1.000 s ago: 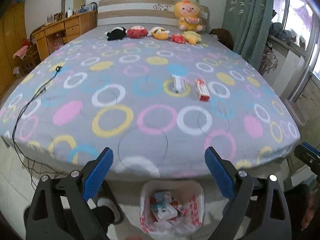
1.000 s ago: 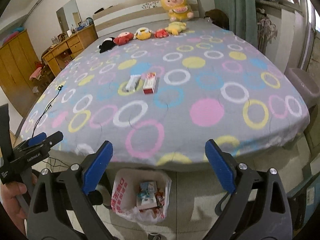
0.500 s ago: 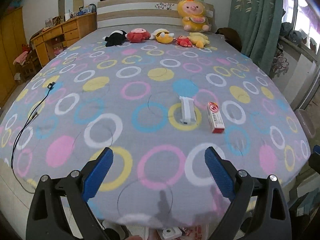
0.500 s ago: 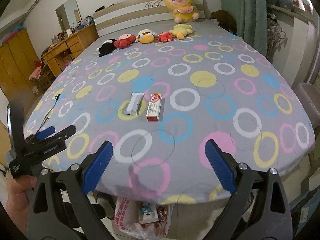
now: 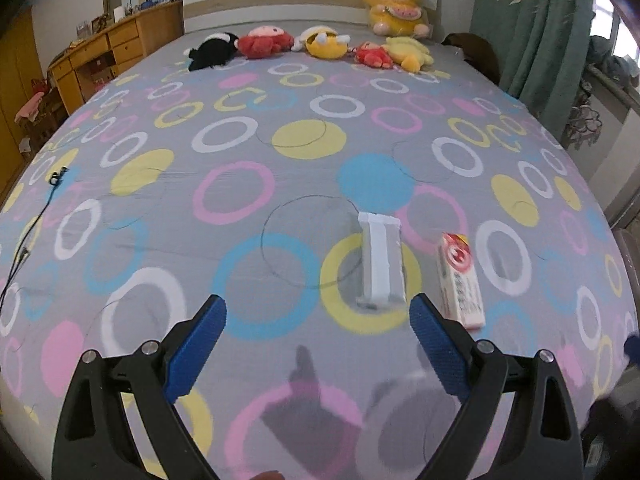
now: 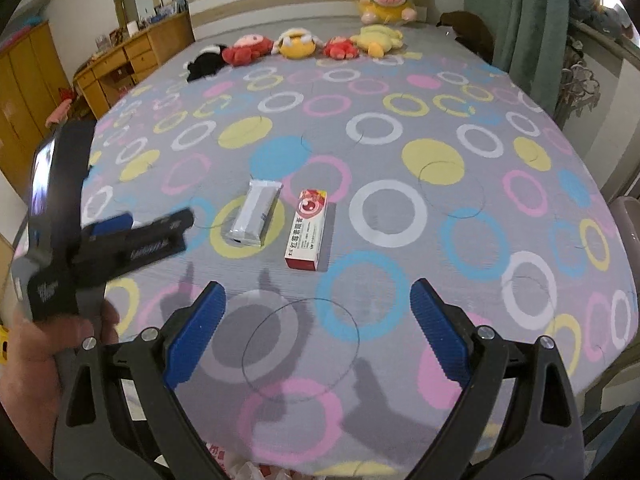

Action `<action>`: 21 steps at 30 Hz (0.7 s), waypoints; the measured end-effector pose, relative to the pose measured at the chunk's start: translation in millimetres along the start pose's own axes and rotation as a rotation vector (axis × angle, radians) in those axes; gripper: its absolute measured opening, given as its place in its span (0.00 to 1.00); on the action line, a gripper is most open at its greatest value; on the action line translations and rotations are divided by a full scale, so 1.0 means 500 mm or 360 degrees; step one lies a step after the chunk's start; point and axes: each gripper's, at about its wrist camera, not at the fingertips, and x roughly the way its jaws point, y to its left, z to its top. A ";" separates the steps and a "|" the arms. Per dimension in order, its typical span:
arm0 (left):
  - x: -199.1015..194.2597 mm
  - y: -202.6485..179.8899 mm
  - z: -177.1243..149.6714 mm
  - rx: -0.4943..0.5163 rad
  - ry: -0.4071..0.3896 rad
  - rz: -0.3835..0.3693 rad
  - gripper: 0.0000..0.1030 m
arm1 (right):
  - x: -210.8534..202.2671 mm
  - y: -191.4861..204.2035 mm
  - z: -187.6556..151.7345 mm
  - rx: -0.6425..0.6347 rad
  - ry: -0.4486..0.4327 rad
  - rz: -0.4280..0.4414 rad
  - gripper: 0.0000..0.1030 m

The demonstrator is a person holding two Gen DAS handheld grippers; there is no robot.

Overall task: Collect trash
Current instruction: 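Move both tools back up over the bed toward the last two items, then grasp the red-white medicine box with the right tool while the left tool grasps the white wrapped bar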

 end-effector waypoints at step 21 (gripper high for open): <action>0.236 -0.075 0.067 0.0185 0.0192 -0.0001 0.88 | 0.297 0.022 0.036 -0.0010 0.0176 -0.0112 0.88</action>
